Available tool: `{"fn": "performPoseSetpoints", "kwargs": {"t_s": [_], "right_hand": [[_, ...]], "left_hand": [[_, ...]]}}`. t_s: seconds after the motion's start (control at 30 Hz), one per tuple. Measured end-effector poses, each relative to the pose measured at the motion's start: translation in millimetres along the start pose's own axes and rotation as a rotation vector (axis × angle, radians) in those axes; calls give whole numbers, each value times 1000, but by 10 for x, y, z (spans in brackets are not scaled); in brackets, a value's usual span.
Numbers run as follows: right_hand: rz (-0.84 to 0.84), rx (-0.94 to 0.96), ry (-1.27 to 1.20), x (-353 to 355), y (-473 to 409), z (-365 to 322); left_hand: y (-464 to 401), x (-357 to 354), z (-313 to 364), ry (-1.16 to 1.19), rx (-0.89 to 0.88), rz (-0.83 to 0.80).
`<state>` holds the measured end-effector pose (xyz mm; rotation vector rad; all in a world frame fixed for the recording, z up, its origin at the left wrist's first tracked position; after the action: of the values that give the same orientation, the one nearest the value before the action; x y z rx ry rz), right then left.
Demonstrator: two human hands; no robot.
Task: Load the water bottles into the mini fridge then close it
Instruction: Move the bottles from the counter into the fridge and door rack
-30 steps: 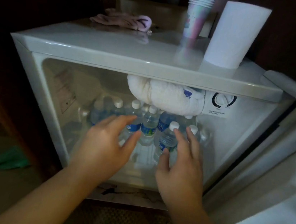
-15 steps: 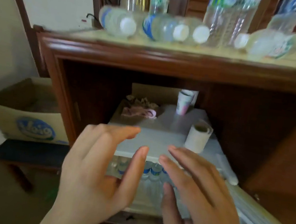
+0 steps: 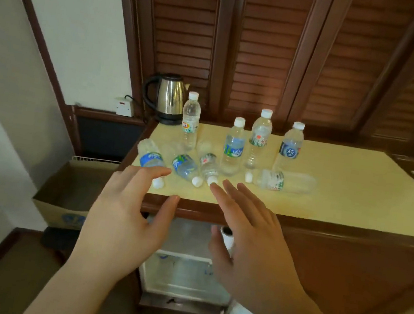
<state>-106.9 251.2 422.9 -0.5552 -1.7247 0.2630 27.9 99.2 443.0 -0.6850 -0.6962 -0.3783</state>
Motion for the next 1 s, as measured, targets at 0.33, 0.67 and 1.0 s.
{"fn": "performPoseSetpoints", "kwargs": {"t_s": [0.33, 0.67, 1.0], "right_hand": [[97, -111, -40, 520, 2, 296], [92, -156, -122, 255, -127, 575], [-98, -262, -165, -968, -1007, 754]], "left_hand": [[31, -41, 334, -39, 88, -54], [-67, -212, 203, -74, 159, -24], [-692, -1016, -839, -194, 626, -212]]}}
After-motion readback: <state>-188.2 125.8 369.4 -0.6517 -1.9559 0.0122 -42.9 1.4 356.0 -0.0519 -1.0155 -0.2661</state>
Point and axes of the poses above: each hand's wrist, its own y-axis away from the middle knuckle, its own x-axis out of the back of the hand, z = x × y, the point moved 5 cm from there along -y, towards the middle knuckle, and after that the axes turned 12 degrees about x, right-handed, at the moved point
